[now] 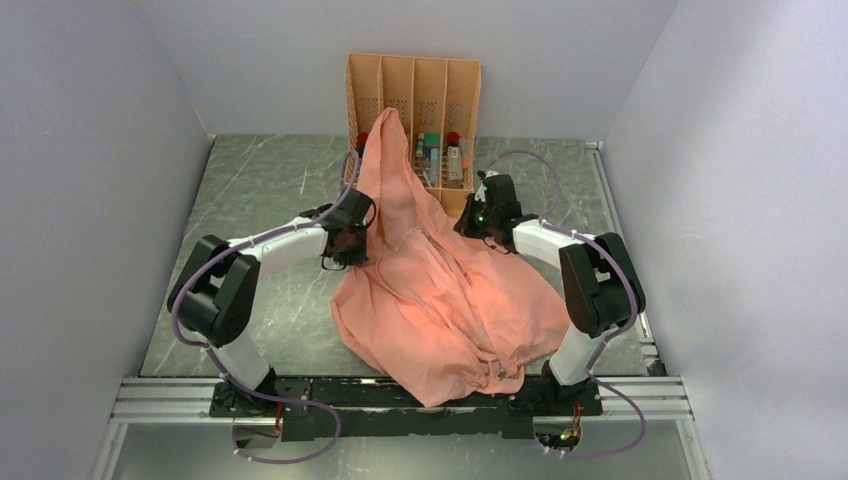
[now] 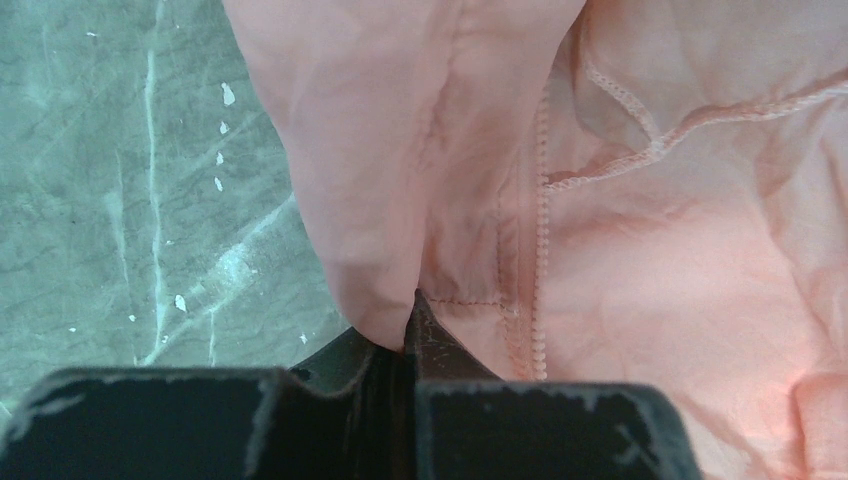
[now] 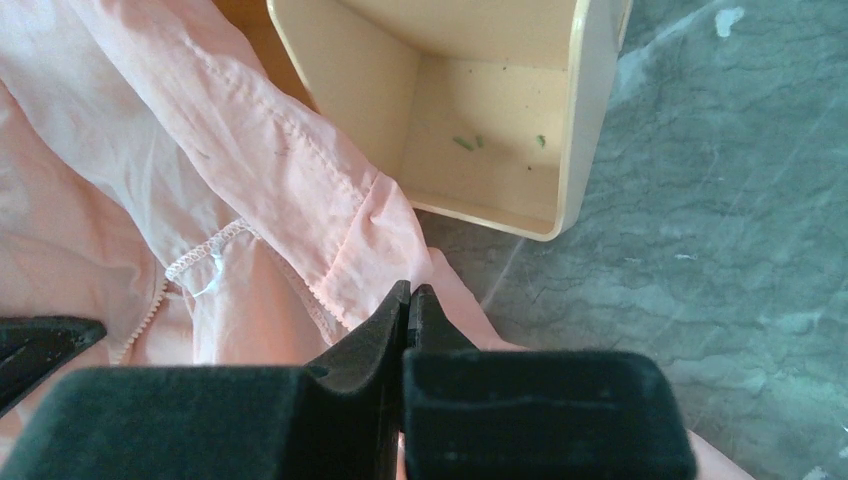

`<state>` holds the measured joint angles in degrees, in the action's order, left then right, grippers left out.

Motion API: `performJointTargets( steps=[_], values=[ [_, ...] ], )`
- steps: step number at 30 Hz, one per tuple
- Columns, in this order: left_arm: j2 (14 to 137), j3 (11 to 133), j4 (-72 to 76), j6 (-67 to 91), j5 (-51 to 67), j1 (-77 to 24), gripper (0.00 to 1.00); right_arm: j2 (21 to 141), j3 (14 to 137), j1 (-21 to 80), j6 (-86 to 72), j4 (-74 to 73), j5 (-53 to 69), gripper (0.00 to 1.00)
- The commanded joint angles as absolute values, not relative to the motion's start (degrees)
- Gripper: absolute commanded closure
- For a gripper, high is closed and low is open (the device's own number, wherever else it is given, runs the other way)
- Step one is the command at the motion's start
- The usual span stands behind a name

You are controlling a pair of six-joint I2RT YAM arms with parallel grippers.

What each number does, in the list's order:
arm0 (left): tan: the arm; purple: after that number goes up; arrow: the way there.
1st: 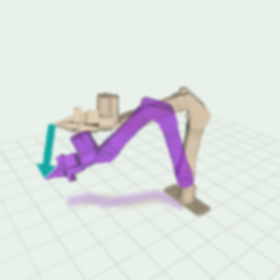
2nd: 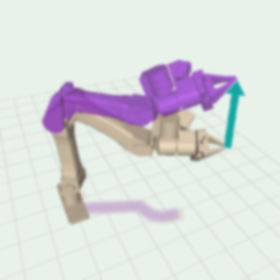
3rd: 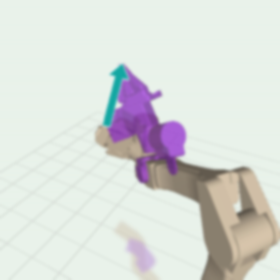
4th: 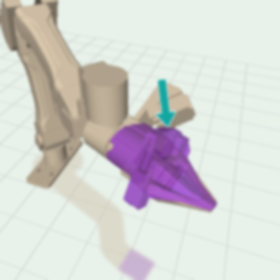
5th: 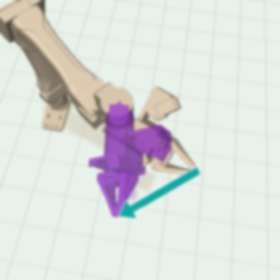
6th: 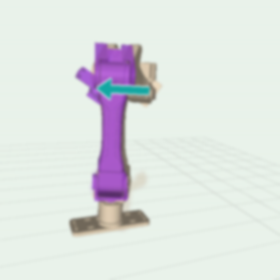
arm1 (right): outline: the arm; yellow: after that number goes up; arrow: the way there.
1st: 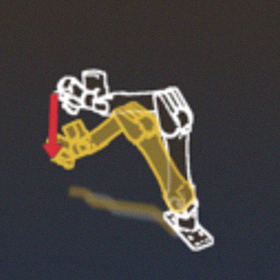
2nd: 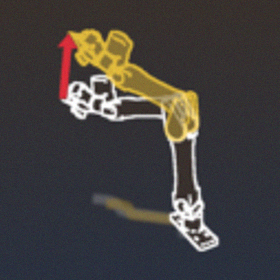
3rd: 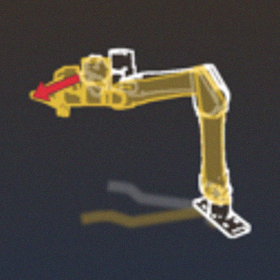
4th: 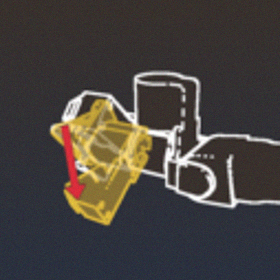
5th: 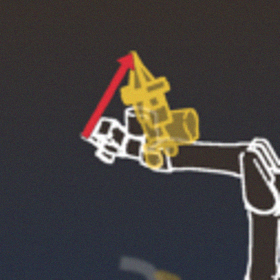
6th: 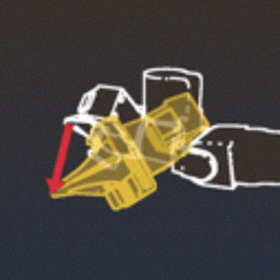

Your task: Zip up the jacket

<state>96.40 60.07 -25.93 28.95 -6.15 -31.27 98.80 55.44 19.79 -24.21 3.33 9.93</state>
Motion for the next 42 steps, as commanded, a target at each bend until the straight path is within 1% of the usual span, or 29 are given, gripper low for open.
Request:
performJointTargets(
  steps=[1,8,11,16,21,23,28,37,42],
  values=[
    [92.1,60.23,-26.14,28.49,-5.98,-31.2,0.92,92.84,54.7,20.87,-24.25,3.92,5.23,1.0],
    [84.28,62.21,-26.83,26.59,-7.39,-31.2,0.92,79.37,54.18,26.67,-24.04,4.51,-4.94,1.0],
    [79.91,63.44,-27.0,25.04,-7.31,-31.2,0.92,72.69,53.01,28.32,-25.94,7.55,-5.71,1.0],
    [72.31,66.98,-27.27,21.65,-4.88,-31.2,0.92,65.9,54.13,31.69,-26.72,9.41,-7.69,1.0],
    [64.01,67.19,-23.26,15.32,-1.9,-31.2,0.92,59.76,55.1,33.88,-25.65,10.61,-8.31,1.0],
    [61.36,68.1,-22.61,13.42,-0.63,-31.2,0.92,56.61,54.67,34.5,-25.24,12.13,-7.51,1.0],
    [58.32,73.43,-23.51,8.66,8.06,-31.2,0.92,50.67,53.73,34.57,-24.5,16.5,-3.15,1.0],
    [56.32,85.13,-27.36,3.21,15.97,-31.2,0.92,40.94,53.0,34.56,-22.59,19.09,1.09,1.0],
    [56.39,92.82,-30.4,1.49,23.47,-31.18,0.92,37.02,53.93,34.63,-20.96,18.73,1.14,1.0]
  ],
)
